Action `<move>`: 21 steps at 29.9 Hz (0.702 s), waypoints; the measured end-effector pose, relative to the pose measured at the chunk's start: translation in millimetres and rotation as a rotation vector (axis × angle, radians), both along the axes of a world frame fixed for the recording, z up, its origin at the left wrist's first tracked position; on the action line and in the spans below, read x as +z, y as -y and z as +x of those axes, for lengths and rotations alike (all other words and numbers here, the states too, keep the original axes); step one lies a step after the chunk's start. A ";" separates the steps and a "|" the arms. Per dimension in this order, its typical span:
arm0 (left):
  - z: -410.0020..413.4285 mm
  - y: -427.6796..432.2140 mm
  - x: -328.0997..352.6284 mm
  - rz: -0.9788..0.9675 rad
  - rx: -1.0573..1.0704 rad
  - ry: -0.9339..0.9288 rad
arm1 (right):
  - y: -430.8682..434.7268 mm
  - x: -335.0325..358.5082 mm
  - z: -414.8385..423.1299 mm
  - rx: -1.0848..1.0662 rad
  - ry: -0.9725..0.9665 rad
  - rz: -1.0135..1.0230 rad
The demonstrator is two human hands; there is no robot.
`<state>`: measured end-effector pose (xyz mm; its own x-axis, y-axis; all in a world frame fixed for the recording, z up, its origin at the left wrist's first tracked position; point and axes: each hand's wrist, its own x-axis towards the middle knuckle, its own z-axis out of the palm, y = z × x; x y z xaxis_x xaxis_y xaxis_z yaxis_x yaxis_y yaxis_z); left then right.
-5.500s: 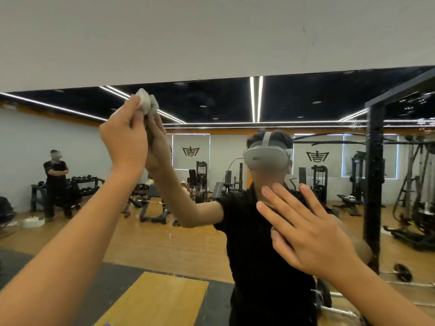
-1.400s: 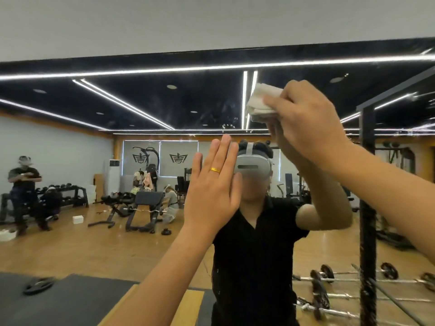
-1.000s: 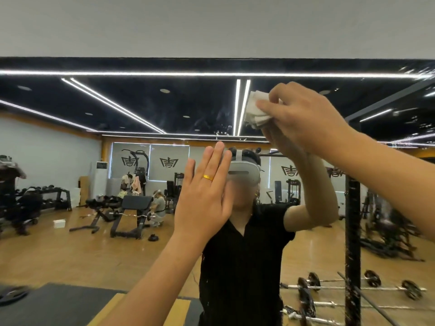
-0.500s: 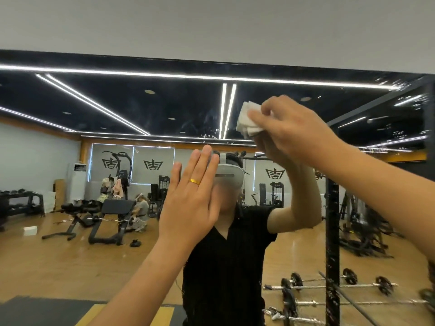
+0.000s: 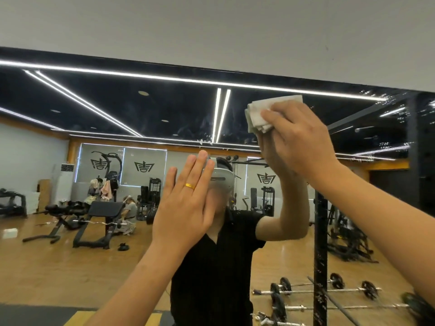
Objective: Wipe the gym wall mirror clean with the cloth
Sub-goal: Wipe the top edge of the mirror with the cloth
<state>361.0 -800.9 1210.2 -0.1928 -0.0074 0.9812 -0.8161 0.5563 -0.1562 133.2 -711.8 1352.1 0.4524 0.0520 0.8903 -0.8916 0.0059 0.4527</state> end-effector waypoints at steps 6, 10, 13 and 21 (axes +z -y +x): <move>0.0 -0.4 -0.2 -0.010 -0.007 0.000 | -16.0 -2.5 11.4 -0.077 0.056 0.132; 0.0 -0.5 0.4 -0.016 -0.018 -0.005 | -16.7 0.4 20.0 -0.007 0.136 0.099; -0.1 -1.2 0.2 -0.020 -0.018 -0.007 | -5.6 4.0 27.9 0.027 0.206 0.028; -0.2 0.3 0.6 -0.019 -0.034 -0.009 | 6.5 2.9 21.5 0.139 0.182 -0.050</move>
